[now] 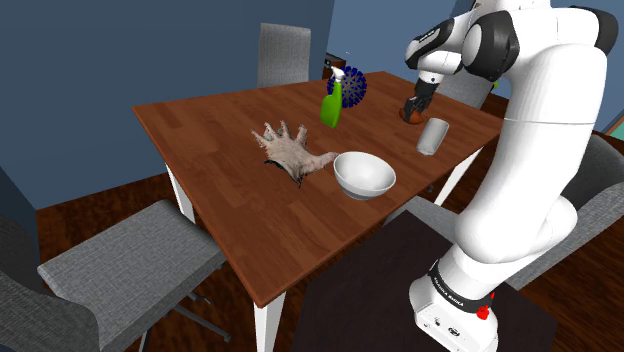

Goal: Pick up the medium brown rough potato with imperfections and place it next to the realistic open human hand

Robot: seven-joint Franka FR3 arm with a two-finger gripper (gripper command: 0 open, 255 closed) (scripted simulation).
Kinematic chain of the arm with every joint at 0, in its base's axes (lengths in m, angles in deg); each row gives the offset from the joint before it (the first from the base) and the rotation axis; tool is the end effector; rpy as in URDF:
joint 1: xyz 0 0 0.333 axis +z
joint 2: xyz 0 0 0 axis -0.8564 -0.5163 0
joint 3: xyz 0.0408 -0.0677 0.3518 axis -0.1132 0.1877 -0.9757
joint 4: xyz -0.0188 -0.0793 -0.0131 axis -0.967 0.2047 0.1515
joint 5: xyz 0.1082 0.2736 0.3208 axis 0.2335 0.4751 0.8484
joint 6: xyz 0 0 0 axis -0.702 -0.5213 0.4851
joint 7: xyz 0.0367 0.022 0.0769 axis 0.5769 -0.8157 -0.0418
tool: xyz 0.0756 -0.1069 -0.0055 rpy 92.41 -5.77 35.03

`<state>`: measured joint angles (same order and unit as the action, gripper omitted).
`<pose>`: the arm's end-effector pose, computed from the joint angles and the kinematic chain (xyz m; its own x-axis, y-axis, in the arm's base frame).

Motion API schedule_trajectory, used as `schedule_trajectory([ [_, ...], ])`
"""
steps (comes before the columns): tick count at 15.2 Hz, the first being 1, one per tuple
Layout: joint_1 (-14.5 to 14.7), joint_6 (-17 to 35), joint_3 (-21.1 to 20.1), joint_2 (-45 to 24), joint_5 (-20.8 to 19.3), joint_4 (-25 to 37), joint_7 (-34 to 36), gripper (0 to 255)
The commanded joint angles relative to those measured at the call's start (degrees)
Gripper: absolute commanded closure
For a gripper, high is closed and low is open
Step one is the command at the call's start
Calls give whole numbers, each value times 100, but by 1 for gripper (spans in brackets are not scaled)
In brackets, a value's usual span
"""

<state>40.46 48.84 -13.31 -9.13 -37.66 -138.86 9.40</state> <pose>0.5025 -0.5027 0.3941 0.9913 -0.1183 0.0579 -0.1218 -0.9907 0.0612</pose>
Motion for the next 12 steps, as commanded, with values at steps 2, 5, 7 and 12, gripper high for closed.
schedule_trajectory([
  [2, 4, -204, 25, 65, -50, 145, 30, 255],
  [5, 13, -404, 49, 137, -102, 284, 63, 255],
  [7, 17, -540, 63, 180, -133, 384, 83, 255],
  [12, 17, -889, 92, 264, -196, 661, 125, 255],
])
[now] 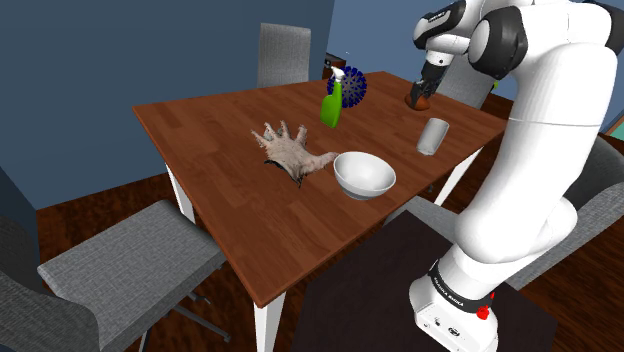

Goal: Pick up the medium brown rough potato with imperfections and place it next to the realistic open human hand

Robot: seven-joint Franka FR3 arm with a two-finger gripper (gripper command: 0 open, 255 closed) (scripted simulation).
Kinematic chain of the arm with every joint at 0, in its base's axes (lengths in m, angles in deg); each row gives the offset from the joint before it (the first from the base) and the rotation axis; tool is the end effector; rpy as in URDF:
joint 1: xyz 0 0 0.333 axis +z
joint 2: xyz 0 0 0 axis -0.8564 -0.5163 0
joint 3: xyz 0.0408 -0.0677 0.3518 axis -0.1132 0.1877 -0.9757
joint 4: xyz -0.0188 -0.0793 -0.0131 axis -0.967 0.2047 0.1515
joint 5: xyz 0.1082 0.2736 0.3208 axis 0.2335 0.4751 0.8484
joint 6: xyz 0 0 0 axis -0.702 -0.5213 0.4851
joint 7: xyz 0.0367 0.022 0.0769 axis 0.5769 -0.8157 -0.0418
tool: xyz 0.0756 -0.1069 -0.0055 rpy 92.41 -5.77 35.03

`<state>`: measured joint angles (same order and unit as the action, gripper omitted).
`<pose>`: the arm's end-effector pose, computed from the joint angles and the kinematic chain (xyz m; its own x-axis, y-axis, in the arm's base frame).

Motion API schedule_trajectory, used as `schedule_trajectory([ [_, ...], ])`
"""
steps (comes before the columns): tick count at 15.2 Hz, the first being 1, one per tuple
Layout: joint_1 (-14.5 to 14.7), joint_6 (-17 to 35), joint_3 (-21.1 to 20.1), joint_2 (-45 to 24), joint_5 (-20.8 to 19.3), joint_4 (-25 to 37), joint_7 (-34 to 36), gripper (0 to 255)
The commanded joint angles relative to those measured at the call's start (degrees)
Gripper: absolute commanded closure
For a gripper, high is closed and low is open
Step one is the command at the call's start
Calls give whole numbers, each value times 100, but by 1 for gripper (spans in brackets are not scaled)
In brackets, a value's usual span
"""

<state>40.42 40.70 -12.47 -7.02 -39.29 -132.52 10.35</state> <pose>0.5036 -0.5067 0.4621 0.9913 -0.1182 0.0578 -0.1217 -0.9907 0.0612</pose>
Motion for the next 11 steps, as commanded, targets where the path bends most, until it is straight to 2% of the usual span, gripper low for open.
schedule_trajectory([
  [1, 21, -134, 12, 64, -42, 76, 35, 255],
  [6, 666, 205, -46, 950, -580, -1016, 780, 255],
  [11, 1141, 397, -263, 1717, -1082, -1872, 1621, 255],
])
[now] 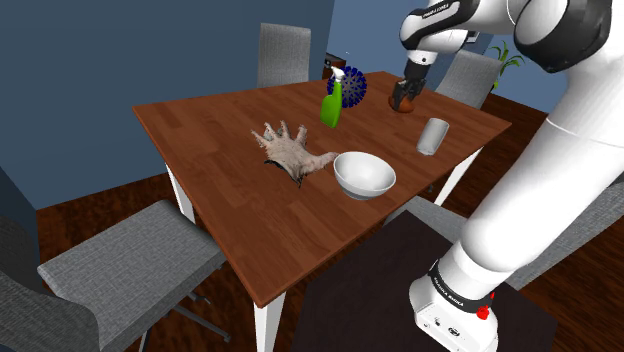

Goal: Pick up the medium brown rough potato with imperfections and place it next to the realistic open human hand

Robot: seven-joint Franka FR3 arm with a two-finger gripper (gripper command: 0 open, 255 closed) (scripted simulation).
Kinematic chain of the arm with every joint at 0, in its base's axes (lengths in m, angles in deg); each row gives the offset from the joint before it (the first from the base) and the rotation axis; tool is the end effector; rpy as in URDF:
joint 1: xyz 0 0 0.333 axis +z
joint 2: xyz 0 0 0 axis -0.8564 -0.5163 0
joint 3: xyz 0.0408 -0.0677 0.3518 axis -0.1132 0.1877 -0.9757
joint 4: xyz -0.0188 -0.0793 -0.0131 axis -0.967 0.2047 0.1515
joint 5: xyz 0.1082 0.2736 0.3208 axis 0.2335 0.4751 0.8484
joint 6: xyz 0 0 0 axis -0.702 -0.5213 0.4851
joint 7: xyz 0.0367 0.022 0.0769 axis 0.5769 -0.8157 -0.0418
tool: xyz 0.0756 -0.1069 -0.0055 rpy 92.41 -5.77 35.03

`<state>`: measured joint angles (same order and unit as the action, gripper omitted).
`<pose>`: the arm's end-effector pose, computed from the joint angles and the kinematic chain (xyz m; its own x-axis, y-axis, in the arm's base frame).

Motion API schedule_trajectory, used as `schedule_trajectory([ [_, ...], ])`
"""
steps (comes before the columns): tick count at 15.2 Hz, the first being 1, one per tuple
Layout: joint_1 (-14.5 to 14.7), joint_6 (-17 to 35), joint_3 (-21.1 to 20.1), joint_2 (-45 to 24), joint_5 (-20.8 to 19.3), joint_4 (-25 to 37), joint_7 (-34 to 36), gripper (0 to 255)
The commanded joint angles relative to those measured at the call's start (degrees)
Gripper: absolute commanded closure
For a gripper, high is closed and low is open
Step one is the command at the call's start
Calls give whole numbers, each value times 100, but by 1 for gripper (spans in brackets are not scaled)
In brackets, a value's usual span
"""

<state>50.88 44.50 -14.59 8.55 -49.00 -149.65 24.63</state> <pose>0.5048 -0.3747 0.4717 0.9914 -0.1171 0.0578 -0.1205 -0.9909 0.0599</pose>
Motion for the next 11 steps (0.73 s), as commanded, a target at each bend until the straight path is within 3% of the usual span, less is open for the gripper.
schedule_trajectory([
  [1, 172, 42, -112, 297, -198, -305, 364, 255],
  [11, 778, 106, -903, 1320, -736, -1392, 2017, 255],
])
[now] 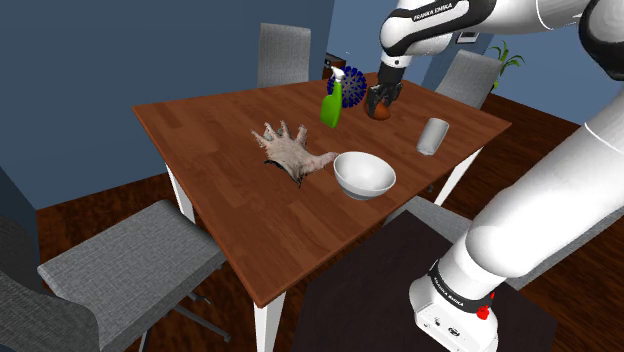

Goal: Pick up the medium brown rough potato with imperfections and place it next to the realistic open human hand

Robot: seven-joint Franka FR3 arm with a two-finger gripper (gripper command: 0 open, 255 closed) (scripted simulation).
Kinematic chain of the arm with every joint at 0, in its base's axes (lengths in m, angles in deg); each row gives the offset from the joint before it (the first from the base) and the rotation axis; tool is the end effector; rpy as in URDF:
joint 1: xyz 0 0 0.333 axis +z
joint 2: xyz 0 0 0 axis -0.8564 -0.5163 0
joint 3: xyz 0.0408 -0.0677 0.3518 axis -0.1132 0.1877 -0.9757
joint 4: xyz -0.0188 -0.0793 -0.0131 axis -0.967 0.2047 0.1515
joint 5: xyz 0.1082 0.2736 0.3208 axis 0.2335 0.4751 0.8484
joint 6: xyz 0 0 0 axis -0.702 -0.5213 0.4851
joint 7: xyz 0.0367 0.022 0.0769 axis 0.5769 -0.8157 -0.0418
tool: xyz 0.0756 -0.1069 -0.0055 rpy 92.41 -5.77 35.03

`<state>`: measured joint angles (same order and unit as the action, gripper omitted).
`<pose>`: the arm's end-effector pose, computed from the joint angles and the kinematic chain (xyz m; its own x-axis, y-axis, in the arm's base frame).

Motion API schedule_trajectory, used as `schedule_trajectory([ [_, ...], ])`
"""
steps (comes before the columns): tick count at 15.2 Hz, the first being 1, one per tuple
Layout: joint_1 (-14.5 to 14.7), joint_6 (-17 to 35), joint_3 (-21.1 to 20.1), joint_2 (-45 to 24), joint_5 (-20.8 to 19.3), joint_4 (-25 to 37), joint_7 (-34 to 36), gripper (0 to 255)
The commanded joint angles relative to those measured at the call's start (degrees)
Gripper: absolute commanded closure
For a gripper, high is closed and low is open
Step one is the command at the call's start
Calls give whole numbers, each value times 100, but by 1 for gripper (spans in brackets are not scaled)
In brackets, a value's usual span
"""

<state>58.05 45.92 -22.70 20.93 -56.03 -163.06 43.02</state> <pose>0.5074 -0.2179 0.4687 0.9916 -0.1164 0.0570 -0.1198 -0.9910 0.0602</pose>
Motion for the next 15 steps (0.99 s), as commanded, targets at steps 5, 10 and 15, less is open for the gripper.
schedule_trajectory([
  [5, 336, -67, -546, 358, -93, -350, 942, 255],
  [10, 626, -113, -1005, 480, -62, -487, 1674, 255],
  [15, 929, -169, -1455, 449, 16, -461, 2380, 255],
])
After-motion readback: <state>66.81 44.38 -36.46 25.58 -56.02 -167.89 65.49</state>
